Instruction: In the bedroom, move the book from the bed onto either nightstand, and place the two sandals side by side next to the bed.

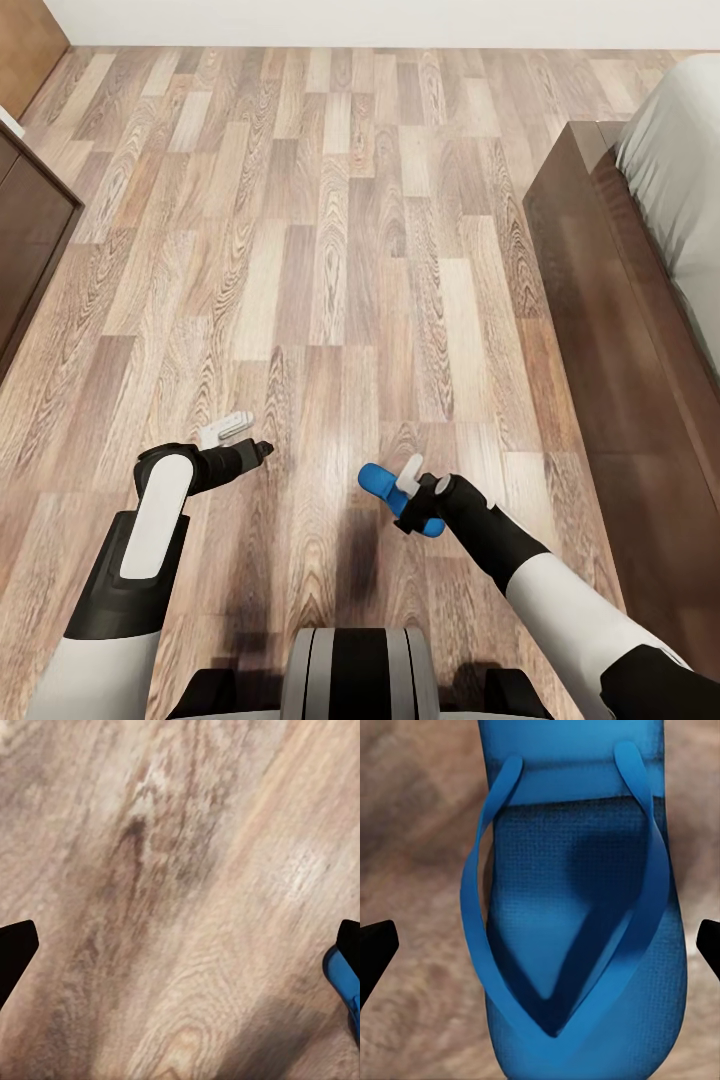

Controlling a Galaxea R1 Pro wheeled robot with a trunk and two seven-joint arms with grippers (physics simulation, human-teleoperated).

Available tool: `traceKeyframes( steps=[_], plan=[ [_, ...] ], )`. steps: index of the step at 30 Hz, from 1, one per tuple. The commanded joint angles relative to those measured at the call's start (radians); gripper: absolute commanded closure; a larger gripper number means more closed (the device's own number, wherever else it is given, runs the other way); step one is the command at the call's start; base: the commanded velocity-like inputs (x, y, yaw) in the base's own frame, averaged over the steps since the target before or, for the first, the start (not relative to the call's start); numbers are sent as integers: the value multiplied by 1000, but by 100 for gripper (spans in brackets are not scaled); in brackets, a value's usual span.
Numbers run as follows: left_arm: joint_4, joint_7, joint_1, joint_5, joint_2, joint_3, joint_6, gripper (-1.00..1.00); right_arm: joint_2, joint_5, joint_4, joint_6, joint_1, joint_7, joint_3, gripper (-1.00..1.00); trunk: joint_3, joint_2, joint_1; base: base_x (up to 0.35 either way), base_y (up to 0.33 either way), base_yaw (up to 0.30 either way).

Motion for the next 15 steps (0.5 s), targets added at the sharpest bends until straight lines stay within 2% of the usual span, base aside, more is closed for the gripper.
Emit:
traceKeyframes(
  steps=[1, 15],
  plan=[
    [-1, 10, -1, 9, 0, 0, 2, -100, 0, 11, -1, 0, 0, 7, 0, -100, -1, 0, 0, 0, 0, 0],
    [-1, 10, -1, 10, -1, 0, 2, -100, 1, 10, 3, -13, -3, -10, -1, -100, -1, 0, 0, 0, 0, 0]
  ],
)
